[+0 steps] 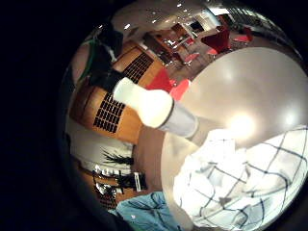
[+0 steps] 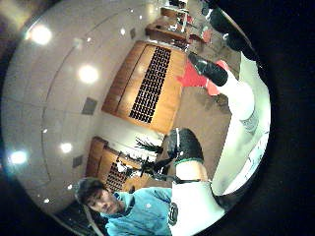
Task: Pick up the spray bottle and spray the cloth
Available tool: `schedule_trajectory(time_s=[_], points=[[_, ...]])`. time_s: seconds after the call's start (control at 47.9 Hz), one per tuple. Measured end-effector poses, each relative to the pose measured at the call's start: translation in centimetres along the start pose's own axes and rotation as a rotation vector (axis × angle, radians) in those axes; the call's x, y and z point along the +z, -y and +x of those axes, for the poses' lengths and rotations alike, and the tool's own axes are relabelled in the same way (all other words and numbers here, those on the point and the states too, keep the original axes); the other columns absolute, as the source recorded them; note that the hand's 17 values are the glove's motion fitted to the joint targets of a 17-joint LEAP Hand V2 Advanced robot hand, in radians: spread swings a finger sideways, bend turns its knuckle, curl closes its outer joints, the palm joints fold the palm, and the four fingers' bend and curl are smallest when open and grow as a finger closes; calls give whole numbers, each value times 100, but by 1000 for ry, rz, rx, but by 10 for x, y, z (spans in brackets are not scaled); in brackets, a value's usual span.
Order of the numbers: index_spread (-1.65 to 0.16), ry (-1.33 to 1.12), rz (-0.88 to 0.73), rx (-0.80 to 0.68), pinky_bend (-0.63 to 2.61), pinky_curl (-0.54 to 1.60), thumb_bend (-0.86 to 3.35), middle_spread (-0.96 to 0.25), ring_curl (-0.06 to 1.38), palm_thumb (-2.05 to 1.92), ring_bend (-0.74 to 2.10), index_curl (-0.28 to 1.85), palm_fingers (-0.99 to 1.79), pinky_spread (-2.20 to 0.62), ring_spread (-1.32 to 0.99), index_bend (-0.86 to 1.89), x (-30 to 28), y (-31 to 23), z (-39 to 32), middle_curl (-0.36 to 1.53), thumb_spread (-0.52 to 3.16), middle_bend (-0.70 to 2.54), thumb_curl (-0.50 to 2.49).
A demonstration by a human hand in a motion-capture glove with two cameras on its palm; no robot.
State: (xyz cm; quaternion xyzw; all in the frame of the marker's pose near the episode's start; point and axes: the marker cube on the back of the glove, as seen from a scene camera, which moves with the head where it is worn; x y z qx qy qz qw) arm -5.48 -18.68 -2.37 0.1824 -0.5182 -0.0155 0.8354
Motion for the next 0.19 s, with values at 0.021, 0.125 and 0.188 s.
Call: schedule_trajectory(time_s=[0.021,0.125,0.188], points=[[-31,-13,20,-8,41,37,-3,-14,39,79,43,27,63,6,-11,10,-4,-2,2,42,82,35,62],[-31,-29,53,-46,37,36,-2,-14,39,80,42,26,67,6,-11,12,-25,-22,5,42,85,36,60],[-31,-29,67,-62,36,35,-3,-14,38,80,41,26,69,6,-11,12,-33,-32,7,42,86,36,60]])
